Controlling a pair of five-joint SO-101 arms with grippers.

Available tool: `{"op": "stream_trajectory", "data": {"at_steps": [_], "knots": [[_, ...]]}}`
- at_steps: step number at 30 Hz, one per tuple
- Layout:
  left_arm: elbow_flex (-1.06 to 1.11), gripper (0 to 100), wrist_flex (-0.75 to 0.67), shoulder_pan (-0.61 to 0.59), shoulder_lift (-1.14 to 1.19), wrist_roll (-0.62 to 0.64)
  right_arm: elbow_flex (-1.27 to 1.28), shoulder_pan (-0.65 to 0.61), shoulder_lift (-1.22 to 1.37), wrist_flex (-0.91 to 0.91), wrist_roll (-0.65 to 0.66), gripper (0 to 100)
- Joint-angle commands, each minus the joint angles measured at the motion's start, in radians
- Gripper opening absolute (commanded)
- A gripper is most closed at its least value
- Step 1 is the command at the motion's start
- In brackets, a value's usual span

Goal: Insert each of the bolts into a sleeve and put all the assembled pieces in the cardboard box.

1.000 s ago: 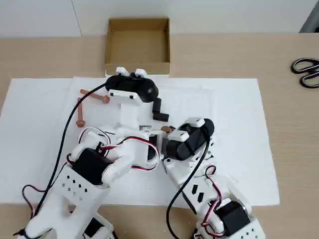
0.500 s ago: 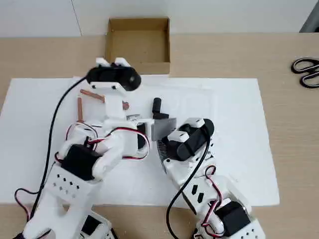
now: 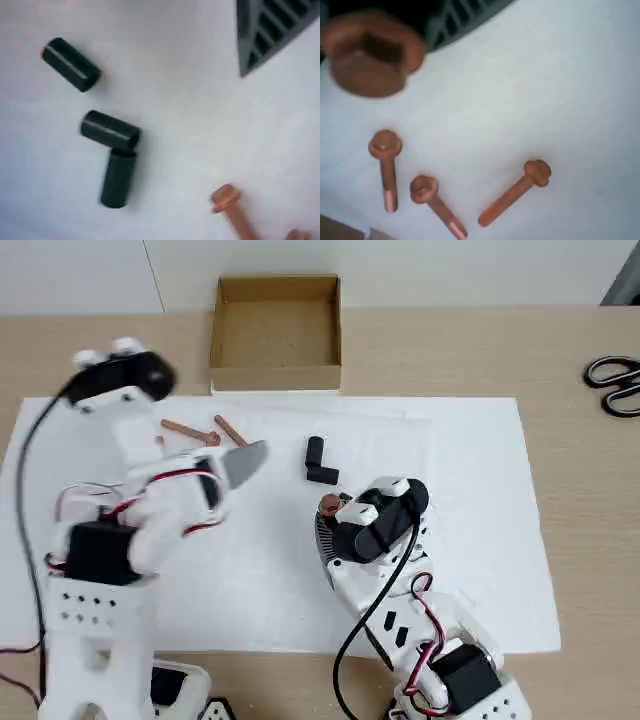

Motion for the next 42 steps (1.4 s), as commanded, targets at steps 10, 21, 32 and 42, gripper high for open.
{"op": "stream_trajectory", "data": {"at_steps": [10,21,32,42], "knots": [[-0.059,32,0.129,-0.325,-0.009,-0.298,-0.542,0.251,0.529,0.044,0.052,0.4],[-0.058,32,0.241,-0.351,-0.011,-0.387,-1.171,0.266,1.299,-0.381,0.052,0.4],[-0.054,32,0.256,-0.351,-0.011,-0.41,-1.766,0.266,2.04,-0.644,0.051,0.4],[-0.053,32,0.284,-0.351,-0.011,-0.41,-2.294,0.266,2.557,-0.676,0.052,0.4]]}}
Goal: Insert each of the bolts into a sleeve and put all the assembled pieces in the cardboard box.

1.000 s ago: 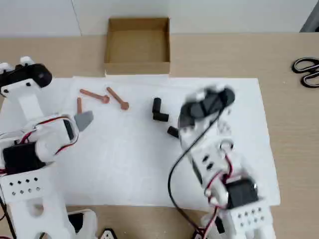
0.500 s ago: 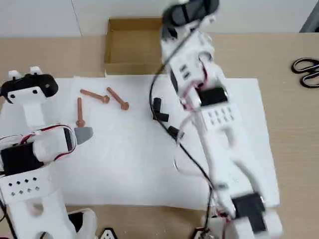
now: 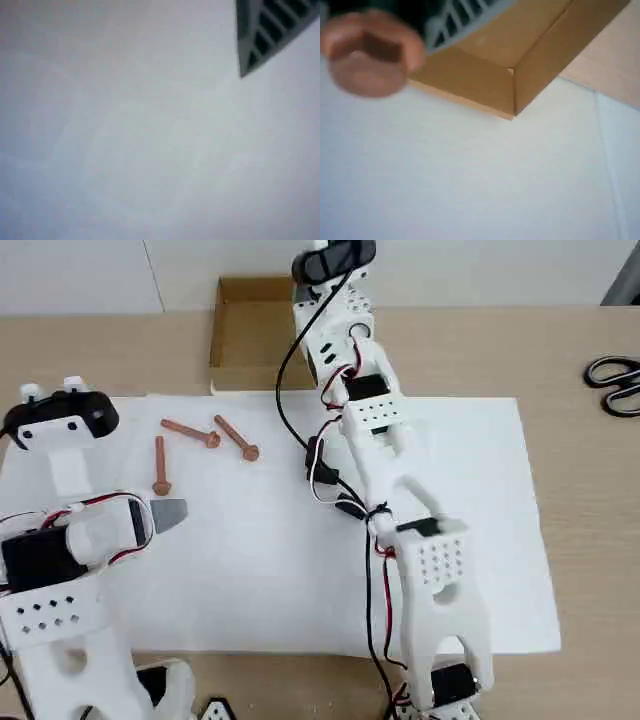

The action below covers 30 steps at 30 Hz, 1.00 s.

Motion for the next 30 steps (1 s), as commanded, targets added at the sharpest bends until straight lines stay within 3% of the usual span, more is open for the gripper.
{"op": "stream_trajectory", "data": {"at_steps": [1,11,16,23,30], "knots": [[-0.038,32,0.009,-0.003,-0.011,-0.005,-0.247,0.007,0.11,-0.025,0.014,0.4],[-0.038,32,0.009,-0.003,-0.011,-0.005,-0.514,0.007,0.397,-0.01,0.014,0.8],[-0.038,32,0.009,-0.002,-0.011,-0.005,-0.532,0.007,0.417,0.084,0.009,2.1],[-0.038,32,0.014,0.002,-0.011,-0.005,-0.532,0.007,0.417,0.125,0.009,14.9],[-0.038,32,0.014,0.002,-0.011,-0.006,-0.58,0.008,0.407,0.14,0.012,15.3]]}}
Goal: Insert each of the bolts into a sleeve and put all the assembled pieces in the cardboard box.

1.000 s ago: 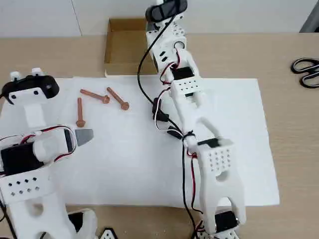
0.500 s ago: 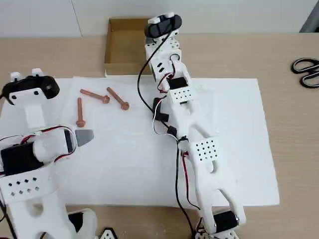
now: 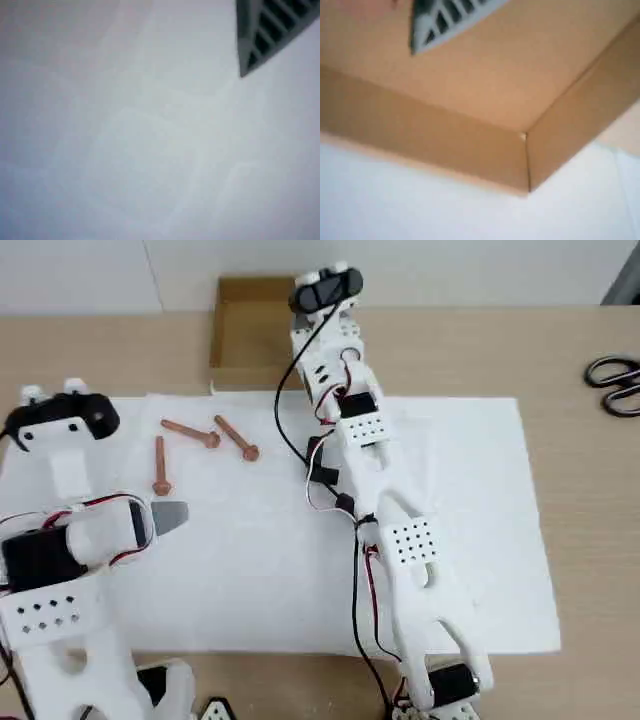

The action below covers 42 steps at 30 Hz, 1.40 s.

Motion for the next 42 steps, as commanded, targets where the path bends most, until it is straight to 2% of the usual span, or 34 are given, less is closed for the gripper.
{"op": "stream_trajectory", "data": {"at_steps": [1,5,10,15,21,29,39,42], "knots": [[-0.038,32,0.003,0.002,-0.011,-0.006,-0.104,0.008,-0.035,0.01,0.011,15.3],[-0.038,32,0.003,0.002,-0.011,-0.006,-0.19,0.008,-0.036,0.079,0.012,15.3],[-0.038,32,-0.002,0.002,-0.011,-0.006,-0.442,0.004,-0.038,0.266,0.012,15.2],[-0.038,32,-0.002,0.002,-0.011,-0.008,-0.436,0.021,-0.188,0.38,0.012,15.2],[-0.038,32,0.003,0.0,-0.011,-0.011,-0.433,0.028,-0.472,0.648,0.012,15.2],[-0.038,32,0.015,-0.002,-0.011,-0.028,-0.433,0.03,-0.739,0.934,0.012,15.1],[-0.038,32,0.031,-0.002,-0.011,-0.029,-0.433,0.042,-1.009,1.409,0.011,15.1],[-0.038,32,0.044,-0.002,-0.011,-0.06,-0.433,0.09,-1.067,1.428,0.009,15.1]]}}
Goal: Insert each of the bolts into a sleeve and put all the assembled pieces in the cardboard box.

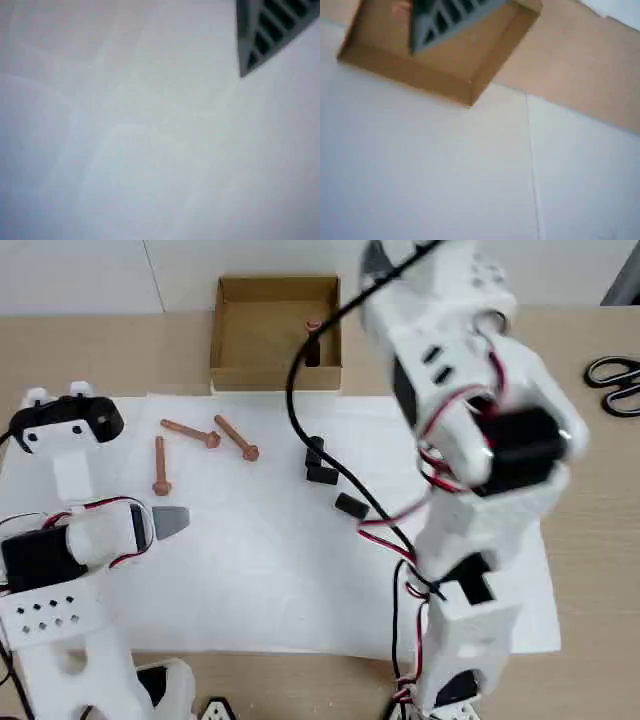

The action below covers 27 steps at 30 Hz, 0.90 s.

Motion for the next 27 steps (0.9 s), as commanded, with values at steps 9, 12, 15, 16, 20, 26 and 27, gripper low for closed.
{"op": "stream_trajectory", "data": {"at_steps": [9,12,15,16,20,26,27], "knots": [[-0.042,32,0.023,-0.003,-0.012,-0.072,-0.026,0.185,-0.133,0.039,0.014,15.1],[-0.042,32,0.023,-0.003,-0.012,-0.074,-0.025,0.183,-0.134,0.041,0.077,15.1],[-0.042,32,0.023,-0.003,-0.012,-0.074,-0.006,0.182,-0.134,0.042,0.123,15.1],[-0.042,32,0.023,-0.003,-0.012,-0.074,0.018,0.182,-0.134,0.044,0.123,15.1],[-0.042,32,0.023,-0.003,-0.012,-0.074,0.198,0.182,-0.183,0.048,0.123,15.1],[-0.042,32,0.023,-0.003,-0.012,-0.075,0.644,0.147,-0.374,0.039,0.118,15.1],[-0.042,32,0.023,-0.003,-0.012,-0.075,0.718,0.136,-0.403,0.038,0.106,15.1]]}}
